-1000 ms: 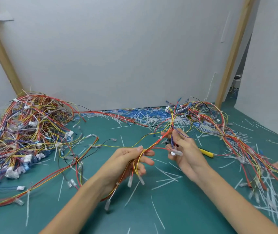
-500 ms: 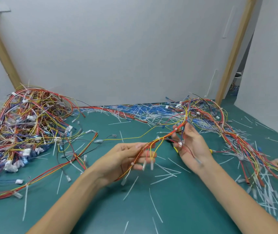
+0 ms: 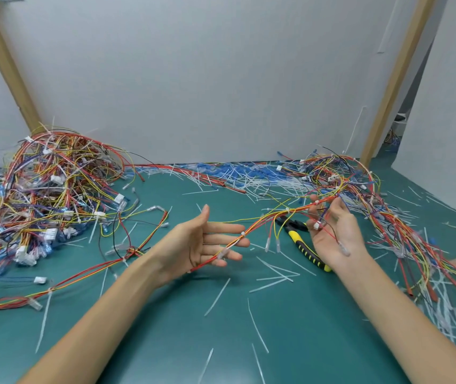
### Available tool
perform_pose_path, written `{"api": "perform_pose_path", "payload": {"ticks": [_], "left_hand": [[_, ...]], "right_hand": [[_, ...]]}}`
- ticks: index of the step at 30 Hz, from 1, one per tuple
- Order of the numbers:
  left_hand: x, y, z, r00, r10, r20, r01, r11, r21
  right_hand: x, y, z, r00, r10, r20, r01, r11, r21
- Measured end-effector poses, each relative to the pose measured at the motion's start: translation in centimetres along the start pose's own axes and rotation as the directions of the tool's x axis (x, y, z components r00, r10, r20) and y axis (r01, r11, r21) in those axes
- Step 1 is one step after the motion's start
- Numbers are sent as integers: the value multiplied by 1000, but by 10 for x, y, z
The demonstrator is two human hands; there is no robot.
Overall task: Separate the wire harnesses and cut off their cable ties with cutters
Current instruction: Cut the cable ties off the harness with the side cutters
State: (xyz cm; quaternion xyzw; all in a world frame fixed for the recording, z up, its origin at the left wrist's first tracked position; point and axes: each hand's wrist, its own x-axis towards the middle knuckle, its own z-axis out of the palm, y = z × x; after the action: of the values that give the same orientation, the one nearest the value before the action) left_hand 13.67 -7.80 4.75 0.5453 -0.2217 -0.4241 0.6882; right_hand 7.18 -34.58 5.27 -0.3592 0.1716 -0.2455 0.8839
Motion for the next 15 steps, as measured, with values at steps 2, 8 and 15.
{"api": "perform_pose_path", "payload": {"ticks": [2, 8, 15], "left_hand": [[0, -1, 2, 999, 15, -28, -13, 998, 66], [-2, -7, 12, 988, 113, -108, -75, 949, 305], [6, -13, 17, 960, 174, -218, -71, 908, 412]], "right_hand": [[0, 1, 0, 1000, -3, 0, 3, 1000, -5], [0, 6, 1, 999, 10, 40, -10, 1000, 6], [-3, 3, 0, 998, 6, 67, -5, 1000, -17]]}}
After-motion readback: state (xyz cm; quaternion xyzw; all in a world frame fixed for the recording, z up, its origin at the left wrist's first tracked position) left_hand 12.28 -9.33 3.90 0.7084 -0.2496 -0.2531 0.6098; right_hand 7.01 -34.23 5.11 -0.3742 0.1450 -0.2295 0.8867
